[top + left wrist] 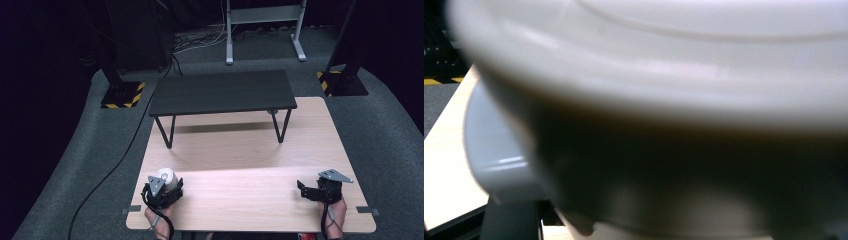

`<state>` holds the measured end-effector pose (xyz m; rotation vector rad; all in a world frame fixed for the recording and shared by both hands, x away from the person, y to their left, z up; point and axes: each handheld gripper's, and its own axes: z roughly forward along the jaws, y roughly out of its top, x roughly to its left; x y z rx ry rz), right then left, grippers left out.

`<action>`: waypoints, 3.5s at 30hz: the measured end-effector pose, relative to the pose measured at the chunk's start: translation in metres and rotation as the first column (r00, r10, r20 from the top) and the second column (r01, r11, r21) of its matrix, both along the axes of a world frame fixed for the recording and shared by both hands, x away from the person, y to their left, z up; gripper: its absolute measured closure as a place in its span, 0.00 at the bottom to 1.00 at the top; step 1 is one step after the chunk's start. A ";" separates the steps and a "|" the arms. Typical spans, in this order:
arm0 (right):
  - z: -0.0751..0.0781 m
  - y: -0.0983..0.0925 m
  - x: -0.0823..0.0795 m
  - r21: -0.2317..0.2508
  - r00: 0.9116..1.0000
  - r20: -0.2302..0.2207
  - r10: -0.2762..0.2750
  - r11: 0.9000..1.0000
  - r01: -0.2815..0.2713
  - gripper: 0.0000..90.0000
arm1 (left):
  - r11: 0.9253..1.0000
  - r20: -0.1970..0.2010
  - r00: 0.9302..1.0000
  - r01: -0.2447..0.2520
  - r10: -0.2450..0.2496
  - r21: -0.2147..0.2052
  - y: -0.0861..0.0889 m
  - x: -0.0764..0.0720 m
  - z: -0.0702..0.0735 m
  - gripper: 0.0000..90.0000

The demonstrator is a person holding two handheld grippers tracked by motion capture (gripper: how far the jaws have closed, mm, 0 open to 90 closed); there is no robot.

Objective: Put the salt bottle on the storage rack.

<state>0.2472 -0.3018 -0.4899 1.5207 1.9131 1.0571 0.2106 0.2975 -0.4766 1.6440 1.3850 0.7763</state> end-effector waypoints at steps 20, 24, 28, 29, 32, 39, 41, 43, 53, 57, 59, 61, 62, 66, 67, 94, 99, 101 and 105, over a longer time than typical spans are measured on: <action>0.000 -0.001 0.001 0.003 1.000 -0.002 0.006 1.000 -0.006 0.01 | 0.998 0.026 0.997 0.069 -0.068 -0.001 -0.010 0.009 0.021 0.32; 0.000 -0.001 0.001 0.003 1.000 -0.004 0.004 1.000 -0.004 0.00 | 0.997 0.031 0.996 0.083 -0.083 0.001 -0.013 0.013 0.025 0.32; 0.000 0.000 0.000 0.001 1.000 -0.002 0.002 1.000 -0.002 0.00 | 0.995 0.036 0.994 0.099 -0.099 0.002 -0.016 0.017 0.028 0.32; 0.000 -0.001 0.001 0.002 1.000 -0.002 0.003 1.000 -0.003 0.00 | 0.994 0.041 0.994 0.106 -0.106 -0.001 -0.017 0.019 0.030 0.32; 0.000 -0.001 0.001 0.001 1.000 -0.002 0.004 1.000 -0.004 0.00 | 0.994 0.041 0.993 0.113 -0.112 -0.001 -0.019 0.022 0.031 0.32; 0.000 -0.001 0.000 0.003 1.000 -0.002 0.003 1.000 -0.003 0.00 | 0.991 0.042 0.990 0.135 -0.135 0.000 -0.024 0.030 0.035 0.32; 0.000 -0.001 0.001 0.003 1.000 -0.002 0.005 1.000 -0.005 0.00 | 0.990 0.043 0.989 0.141 -0.141 0.000 -0.026 0.031 0.036 0.32; 0.000 -0.001 0.001 0.003 1.000 -0.002 0.005 1.000 -0.005 0.00 | 0.989 0.039 0.988 0.148 -0.149 0.004 -0.028 0.035 0.038 0.32; 0.000 -0.001 0.001 0.004 1.000 -0.002 0.006 1.000 -0.006 0.00 | 0.985 0.037 0.984 0.174 -0.174 0.006 -0.034 0.047 0.043 0.32; 0.000 -0.001 0.001 0.005 1.000 -0.003 0.005 1.000 -0.005 0.01 | 0.983 0.035 0.982 0.185 -0.186 0.011 -0.037 0.051 0.045 0.32; 0.000 -0.002 0.000 0.006 1.000 -0.001 0.005 1.000 -0.005 0.01 | 0.982 0.034 0.981 0.190 -0.190 0.013 -0.038 0.053 0.046 0.32; 0.000 -0.002 0.000 0.007 1.000 -0.001 0.005 1.000 -0.005 0.01 | 0.981 0.032 0.980 0.196 -0.196 0.014 -0.040 0.056 0.048 0.32; 0.000 -0.002 0.001 0.007 1.000 -0.002 0.006 1.000 -0.006 0.00 | 0.980 0.032 0.980 0.196 -0.197 0.015 -0.040 0.057 0.048 0.32; 0.000 -0.002 0.001 0.007 1.000 -0.003 0.006 1.000 -0.006 0.01 | 0.979 0.029 0.978 0.204 -0.204 0.011 -0.042 0.062 0.050 0.32; 0.000 -0.002 0.001 0.008 1.000 -0.003 0.006 1.000 -0.006 0.01 | 0.978 0.028 0.978 0.206 -0.207 0.011 -0.042 0.063 0.051 0.32; -0.001 -0.003 0.000 0.015 1.000 0.002 0.007 1.000 -0.007 0.00 | 0.962 0.012 0.963 0.269 -0.270 0.036 -0.067 0.095 0.070 0.32; -0.001 -0.003 0.000 0.015 1.000 0.001 0.009 1.000 -0.009 0.01 | 0.958 0.010 0.959 0.283 -0.284 0.041 -0.074 0.103 0.073 0.32; -0.001 -0.003 0.000 0.016 1.000 0.002 0.009 1.000 -0.009 0.01 | 0.957 0.008 0.958 0.287 -0.288 0.041 -0.075 0.104 0.073 0.32; -0.001 -0.004 0.000 0.017 1.000 0.004 0.010 1.000 -0.010 0.01 | 0.954 0.005 0.955 0.297 -0.297 0.043 -0.081 0.110 0.075 0.32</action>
